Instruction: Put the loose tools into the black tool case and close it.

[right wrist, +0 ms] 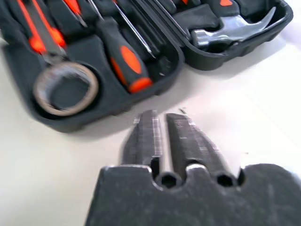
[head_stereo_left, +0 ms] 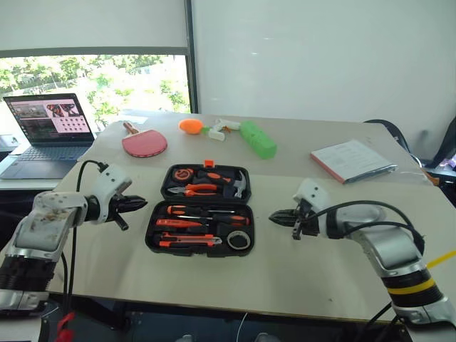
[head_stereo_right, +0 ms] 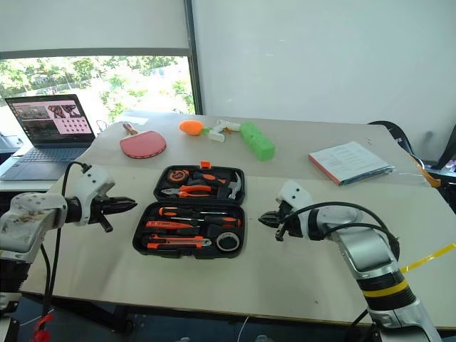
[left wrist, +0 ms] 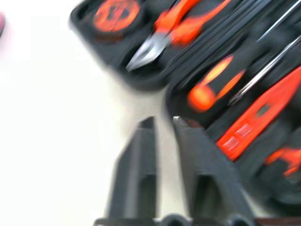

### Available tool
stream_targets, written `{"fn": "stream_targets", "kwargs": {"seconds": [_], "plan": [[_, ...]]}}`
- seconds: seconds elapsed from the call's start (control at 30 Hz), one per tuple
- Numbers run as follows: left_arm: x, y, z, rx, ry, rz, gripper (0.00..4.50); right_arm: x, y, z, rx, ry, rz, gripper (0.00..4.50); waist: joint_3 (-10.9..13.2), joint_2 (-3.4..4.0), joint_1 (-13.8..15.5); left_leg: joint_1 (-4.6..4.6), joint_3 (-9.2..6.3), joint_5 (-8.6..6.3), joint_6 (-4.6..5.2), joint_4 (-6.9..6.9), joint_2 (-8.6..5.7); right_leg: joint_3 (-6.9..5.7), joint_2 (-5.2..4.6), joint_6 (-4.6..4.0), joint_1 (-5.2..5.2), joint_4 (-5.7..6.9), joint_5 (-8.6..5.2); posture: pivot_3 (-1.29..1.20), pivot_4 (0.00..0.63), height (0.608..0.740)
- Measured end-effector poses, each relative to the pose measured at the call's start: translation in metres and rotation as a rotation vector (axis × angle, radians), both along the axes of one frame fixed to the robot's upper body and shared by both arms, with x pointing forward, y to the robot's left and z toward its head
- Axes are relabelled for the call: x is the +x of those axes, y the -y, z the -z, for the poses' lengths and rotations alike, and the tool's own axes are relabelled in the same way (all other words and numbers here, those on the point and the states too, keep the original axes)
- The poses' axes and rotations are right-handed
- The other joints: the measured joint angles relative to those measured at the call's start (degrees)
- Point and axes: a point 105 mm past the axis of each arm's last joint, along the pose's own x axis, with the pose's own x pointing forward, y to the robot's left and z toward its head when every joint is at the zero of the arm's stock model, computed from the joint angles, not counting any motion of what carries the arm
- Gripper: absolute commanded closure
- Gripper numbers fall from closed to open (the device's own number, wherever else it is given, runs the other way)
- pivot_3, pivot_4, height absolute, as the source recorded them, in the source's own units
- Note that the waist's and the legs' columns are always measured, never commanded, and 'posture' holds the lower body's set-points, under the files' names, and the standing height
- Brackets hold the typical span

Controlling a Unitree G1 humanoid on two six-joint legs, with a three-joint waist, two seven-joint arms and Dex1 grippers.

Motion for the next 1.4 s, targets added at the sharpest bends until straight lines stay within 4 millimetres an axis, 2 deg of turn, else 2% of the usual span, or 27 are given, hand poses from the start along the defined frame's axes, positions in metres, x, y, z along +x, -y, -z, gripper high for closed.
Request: {"fn": "stream_targets", "kwargs": {"seconds": [0.13,0.2,0.33,0.53,0.8,0.87,1.0,1.17,1.4], "plan": [[0.005,-0.011,0.015,0.07,-0.026,-0.051,4.36,0.004,-0.016,0.018,-0.02,-0.012,-0.047,4.41,0.01,0.0,0.04,0.0,0.01,0.0,0.0,0.01,-0.01,0.01,-0.01,0.0,0.01,0.0,0.0,0.0,0.15,0.74],[0.008,0.0,0.023,0.065,-0.045,-0.025,4.36,0.008,-0.024,0.027,-0.037,-0.022,-0.066,4.41,0.01,0.0,0.2,-0.02,0.01,0.0,0.0,0.02,-0.02,0.0,-0.02,0.0,0.01,0.01,0.01,0.0,0.15,0.74],[0.012,0.024,0.031,0.023,-0.058,0.046,4.36,0.015,-0.028,0.031,-0.073,-0.007,-0.082,4.41,0.01,-0.01,0.28,-0.03,0.01,0.0,-0.01,0.01,-0.02,-0.01,-0.03,0.0,0.01,-0.01,0.01,0.0,0.15,0.74],[0.008,0.033,0.032,-0.004,-0.092,0.103,4.36,0.015,-0.022,0.035,-0.099,-0.019,-0.094,4.41,0.02,-0.01,0.33,-0.07,-0.01,0.0,-0.01,-0.01,-0.03,-0.03,-0.04,0.0,-0.01,-0.02,0.01,0.0,0.15,0.74],[-0.026,0.048,0.035,-0.041,-0.194,0.282,4.36,-0.018,-0.005,0.038,-0.14,-0.061,-0.162,4.41,0.02,0.0,0.38,-0.33,-0.09,-0.03,0.0,-0.01,-0.02,-0.11,-0.07,0.01,-0.17,-0.08,0.0,0.0,0.15,0.74],[-0.042,0.051,0.039,-0.042,-0.246,0.341,4.36,-0.036,0.0,0.041,-0.146,-0.098,-0.19,4.41,0.02,0.01,0.35,-0.31,-0.11,-0.04,0.02,-0.02,-0.01,-0.11,-0.07,0.01,-0.16,-0.1,0.0,0.0,0.15,0.74],[-0.061,0.052,0.044,-0.022,-0.312,0.395,4.36,-0.059,0.004,0.047,-0.147,-0.146,-0.22,4.41,0.03,0.01,0.23,-0.2,-0.07,-0.04,0.02,0.02,-0.01,-0.09,-0.06,0.01,-0.07,-0.07,-0.01,0.0,0.15,0.74],[-0.067,0.051,0.052,-0.001,-0.333,0.409,4.36,-0.079,0.0,0.05,-0.125,-0.19,-0.266,4.41,0.04,0.01,0.22,0.0,-0.03,-0.03,0.01,0.02,0.0,-0.07,-0.04,0.01,0.07,-0.04,-0.02,0.0,0.15,0.74],[-0.063,0.053,0.053,0.0,-0.319,0.418,4.36,-0.078,0.003,0.053,-0.121,-0.188,-0.221,4.41,0.04,0.01,0.34,0.0,-0.02,-0.02,0.0,0.06,-0.02,-0.05,-0.05,0.01,0.08,-0.02,-0.01,0.0,0.15,0.74]]}}
